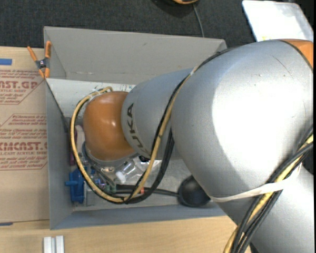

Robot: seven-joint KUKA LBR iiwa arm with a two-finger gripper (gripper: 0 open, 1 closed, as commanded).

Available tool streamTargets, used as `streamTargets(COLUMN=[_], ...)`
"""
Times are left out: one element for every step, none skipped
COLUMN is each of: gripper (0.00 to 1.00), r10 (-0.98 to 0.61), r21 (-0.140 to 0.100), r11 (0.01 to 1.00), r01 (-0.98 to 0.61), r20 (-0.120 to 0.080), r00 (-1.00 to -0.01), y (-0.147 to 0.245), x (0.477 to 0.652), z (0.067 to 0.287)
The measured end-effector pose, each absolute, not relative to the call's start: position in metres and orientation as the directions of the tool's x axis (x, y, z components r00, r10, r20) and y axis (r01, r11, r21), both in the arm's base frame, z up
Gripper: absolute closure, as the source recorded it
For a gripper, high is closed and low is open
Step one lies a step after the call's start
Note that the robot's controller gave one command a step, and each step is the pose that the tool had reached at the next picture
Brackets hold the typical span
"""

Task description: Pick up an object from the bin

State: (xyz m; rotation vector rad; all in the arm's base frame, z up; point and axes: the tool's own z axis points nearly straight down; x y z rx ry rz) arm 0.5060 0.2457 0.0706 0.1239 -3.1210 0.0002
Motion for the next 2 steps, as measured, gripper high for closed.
streamTargets(gripper=[1.00,1.00], r10=[-0.201,-0.139], r21=[0.003,0.004], r11=[0.980,0.990], r01=[-0.201,-0.139], r20=[0.004,0.014], r00=[-0.980,-0.990], y=[0.243,0.242], x=[0.487,0.501], z=[0.072,0.071])
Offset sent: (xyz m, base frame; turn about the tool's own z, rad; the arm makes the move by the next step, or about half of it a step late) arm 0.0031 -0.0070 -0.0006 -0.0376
